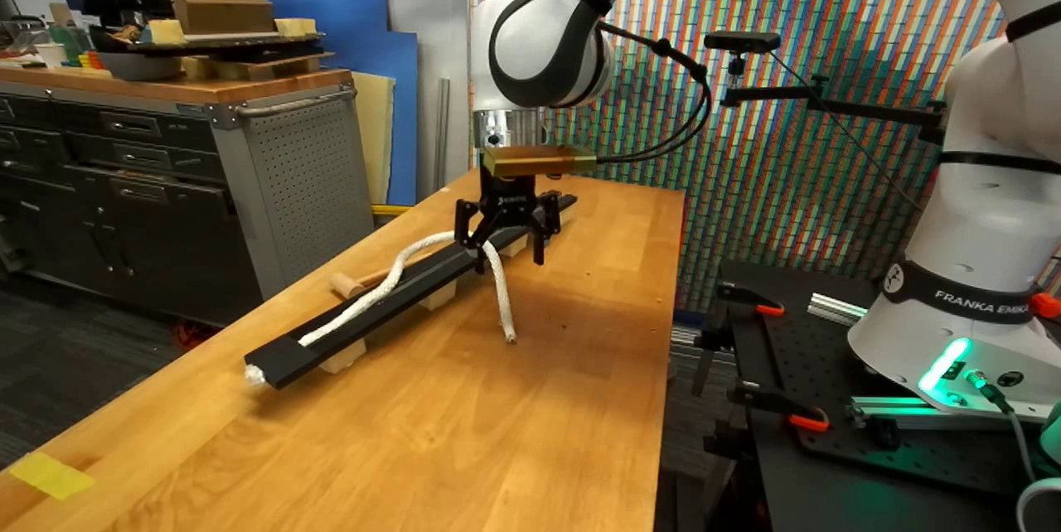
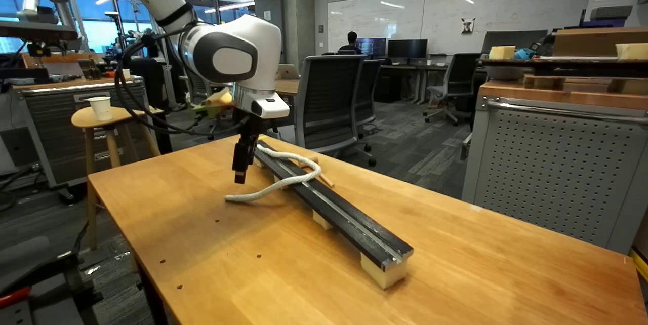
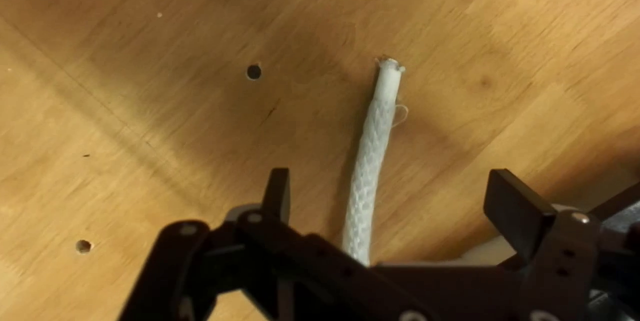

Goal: Align the rope with the black object.

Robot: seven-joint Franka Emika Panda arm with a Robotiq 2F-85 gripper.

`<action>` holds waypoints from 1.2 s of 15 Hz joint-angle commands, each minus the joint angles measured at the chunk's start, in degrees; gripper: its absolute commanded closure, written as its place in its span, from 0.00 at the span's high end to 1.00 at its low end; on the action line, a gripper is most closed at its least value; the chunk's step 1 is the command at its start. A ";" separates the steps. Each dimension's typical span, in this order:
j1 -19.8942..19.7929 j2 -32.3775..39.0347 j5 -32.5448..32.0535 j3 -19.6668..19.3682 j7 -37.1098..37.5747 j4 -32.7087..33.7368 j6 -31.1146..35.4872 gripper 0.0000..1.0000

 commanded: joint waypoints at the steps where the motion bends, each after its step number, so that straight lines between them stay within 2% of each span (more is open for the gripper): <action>1: 2.78 2.21 -2.35 -2.48 -0.39 -0.58 3.48 1.00; 5: 4.47 5.34 -4.10 -3.44 -0.78 -0.16 6.39 1.00; 12: 5.27 8.33 -2.40 -2.86 -1.47 1.09 7.40 1.00; 13: 5.06 8.38 -2.06 -2.66 -1.80 1.16 7.24 0.75; 14: 4.93 8.38 -1.81 -2.56 -1.97 1.23 7.32 0.73; 18: 4.42 8.44 -0.61 -2.08 -3.20 1.46 7.46 0.40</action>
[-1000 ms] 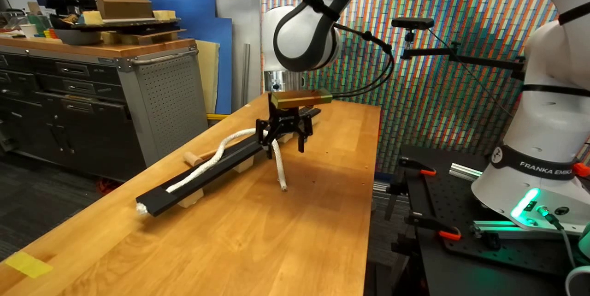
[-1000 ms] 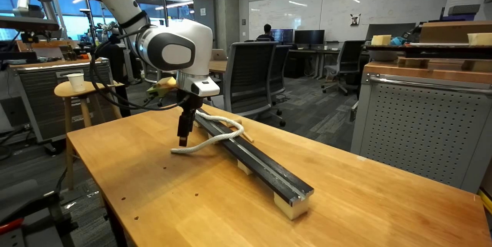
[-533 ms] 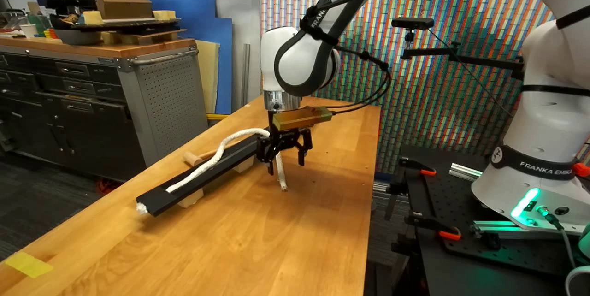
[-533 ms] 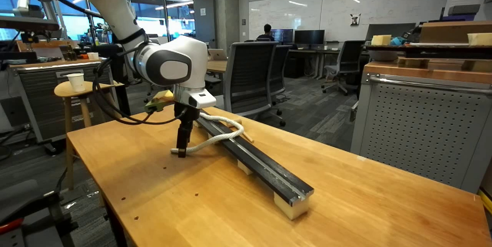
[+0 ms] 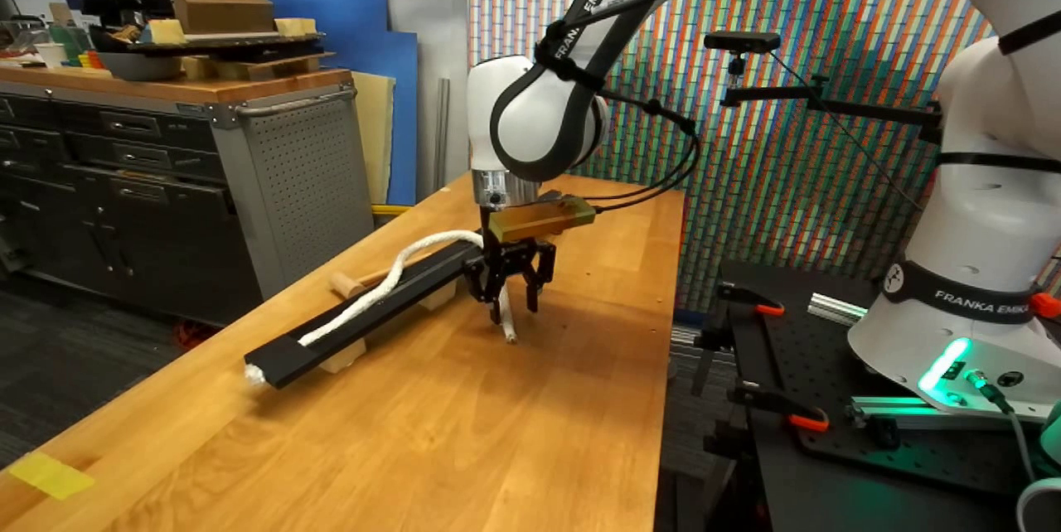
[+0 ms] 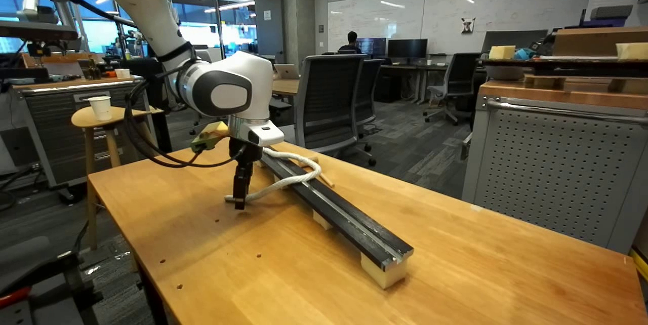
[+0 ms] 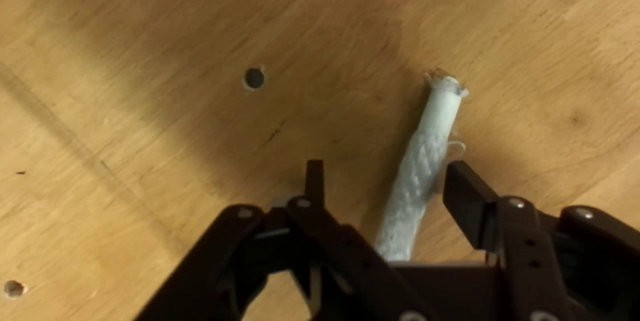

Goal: Align the rope with the black object.

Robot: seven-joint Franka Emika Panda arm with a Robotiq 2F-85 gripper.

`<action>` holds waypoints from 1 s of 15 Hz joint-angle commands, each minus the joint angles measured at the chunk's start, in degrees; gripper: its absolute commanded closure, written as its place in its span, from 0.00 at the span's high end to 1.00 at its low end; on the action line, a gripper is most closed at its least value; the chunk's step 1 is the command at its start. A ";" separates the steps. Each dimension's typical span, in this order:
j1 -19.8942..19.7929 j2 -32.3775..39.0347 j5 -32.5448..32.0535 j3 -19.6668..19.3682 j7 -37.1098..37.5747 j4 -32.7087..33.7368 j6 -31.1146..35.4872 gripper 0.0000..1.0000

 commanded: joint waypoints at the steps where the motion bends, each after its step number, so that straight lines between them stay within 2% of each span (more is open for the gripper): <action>1: -0.30 0.56 2.16 0.26 -2.54 1.22 0.43 0.33; 5: -0.35 0.70 2.89 0.15 -3.30 1.24 0.38 0.02; 7: -0.20 0.98 2.57 -0.25 -3.17 1.31 0.31 0.00; 10: 0.41 0.57 0.73 -1.39 -3.32 0.78 0.89 0.03; 15: 2.64 -2.44 -7.30 -6.22 -1.78 -0.86 -1.74 0.03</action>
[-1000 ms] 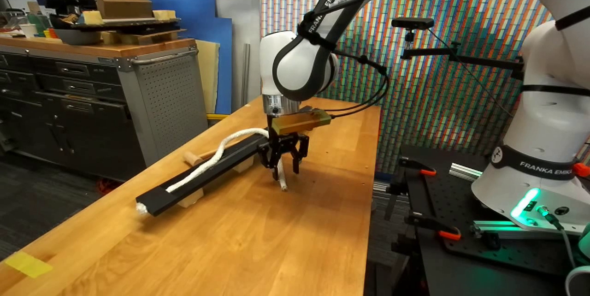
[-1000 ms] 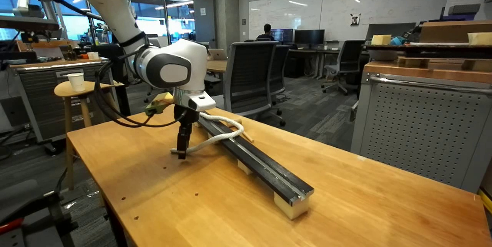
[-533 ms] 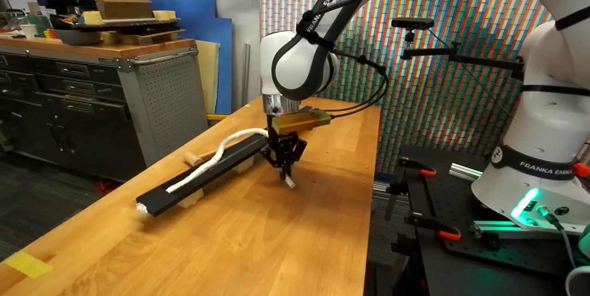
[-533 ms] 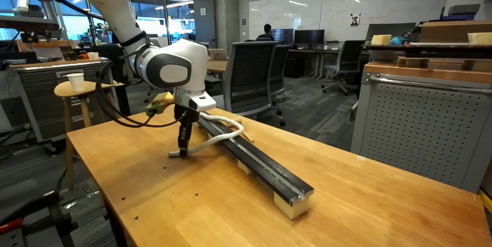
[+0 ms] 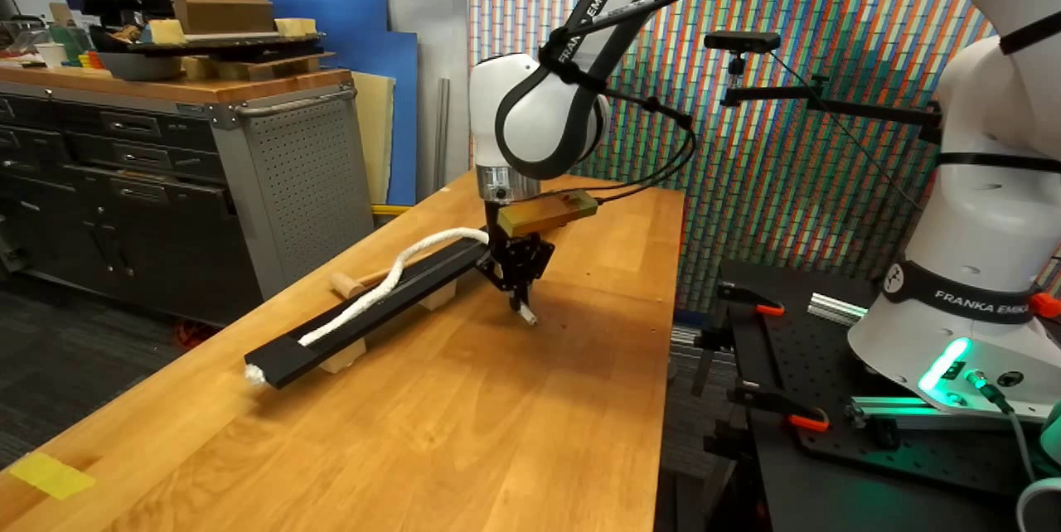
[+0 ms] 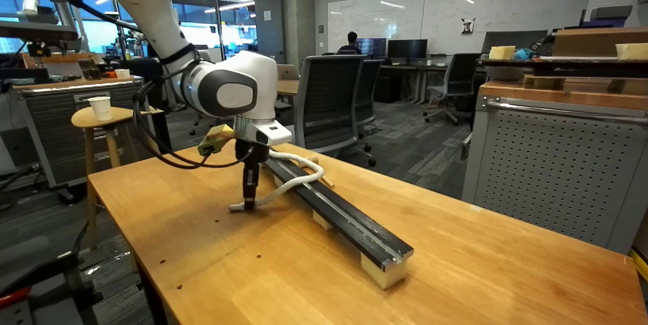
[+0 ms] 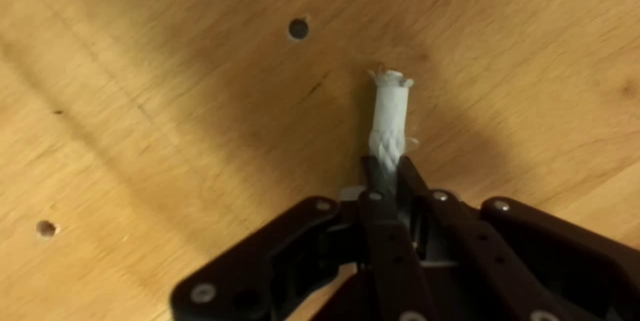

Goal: Align the rope with the black object.

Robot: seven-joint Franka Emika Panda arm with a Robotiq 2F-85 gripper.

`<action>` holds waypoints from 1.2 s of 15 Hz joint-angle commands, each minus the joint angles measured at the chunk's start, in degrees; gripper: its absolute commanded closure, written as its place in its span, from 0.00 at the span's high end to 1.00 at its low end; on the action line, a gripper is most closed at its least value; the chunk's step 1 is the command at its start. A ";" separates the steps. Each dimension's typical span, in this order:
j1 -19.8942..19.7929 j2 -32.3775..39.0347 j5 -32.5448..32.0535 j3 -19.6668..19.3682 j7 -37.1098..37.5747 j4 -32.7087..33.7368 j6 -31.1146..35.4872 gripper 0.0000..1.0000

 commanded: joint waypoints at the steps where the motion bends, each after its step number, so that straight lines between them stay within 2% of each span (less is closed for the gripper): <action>1: 1.98 -3.21 -5.15 -4.07 0.47 -1.40 -1.46 0.03; 6: 2.21 -6.74 -10.67 -6.96 0.78 -2.55 -1.94 0.03; 10: 3.64 -10.04 -21.13 -10.96 3.91 -3.74 -3.58 0.03; 12: 2.93 -11.94 -24.97 -11.19 3.37 -4.25 -5.97 0.03; 18: 0.49 -17.10 -30.97 -10.05 2.16 -5.07 -9.20 0.03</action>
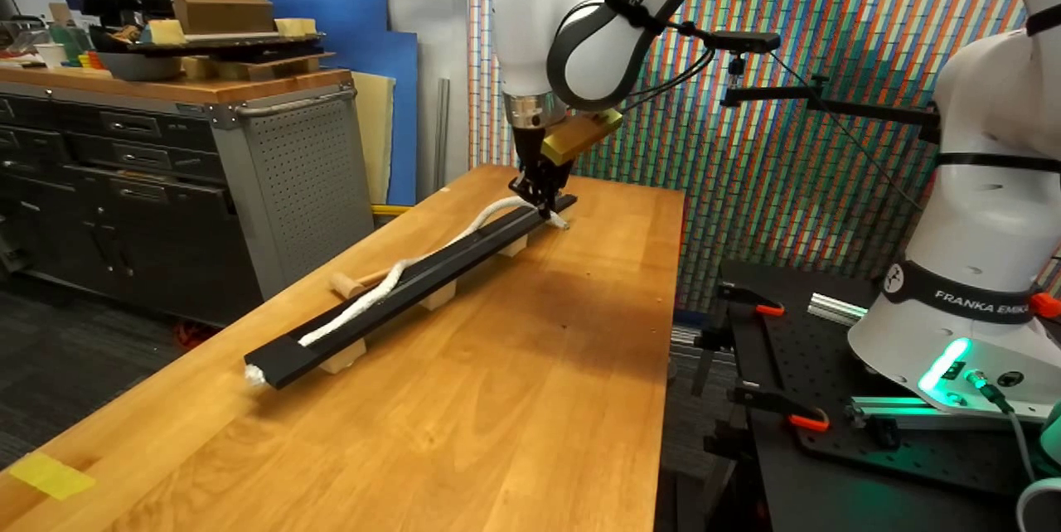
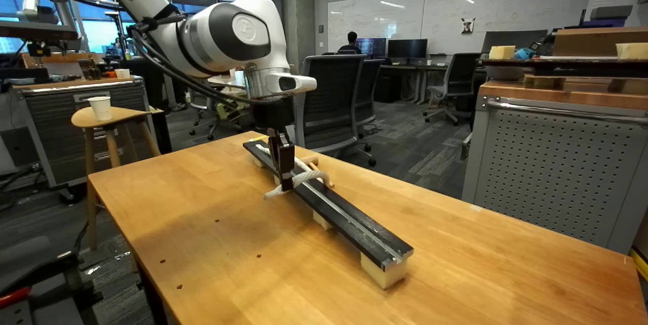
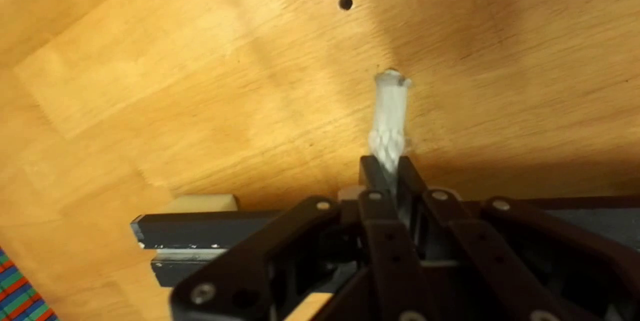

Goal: Align the rope with the black object.

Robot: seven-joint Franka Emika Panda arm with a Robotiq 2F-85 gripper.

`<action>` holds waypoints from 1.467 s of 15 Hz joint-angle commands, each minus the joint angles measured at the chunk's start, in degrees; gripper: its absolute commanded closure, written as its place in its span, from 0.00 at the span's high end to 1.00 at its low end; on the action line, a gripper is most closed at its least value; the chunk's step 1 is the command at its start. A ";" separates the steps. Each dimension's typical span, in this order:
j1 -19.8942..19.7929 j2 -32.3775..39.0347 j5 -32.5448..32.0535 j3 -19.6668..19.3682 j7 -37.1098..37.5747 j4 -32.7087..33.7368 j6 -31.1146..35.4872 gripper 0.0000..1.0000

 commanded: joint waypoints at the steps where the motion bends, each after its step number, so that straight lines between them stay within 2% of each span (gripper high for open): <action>1: -1.38 -4.82 -3.82 0.53 0.15 -1.36 -2.53 0.03; 5: -3.68 -8.00 -3.02 0.96 0.35 -1.34 -0.68 0.03; 9: -5.98 -10.38 -5.41 0.64 1.15 -1.23 -0.70 0.03; 15: -8.88 -9.87 -11.55 1.19 -3.91 0.36 -8.21 0.03; 19: -8.48 -6.91 -16.71 1.86 -5.01 2.11 -14.31 0.03; 22: -8.30 -3.98 -16.83 3.38 -11.29 4.13 -19.23 0.03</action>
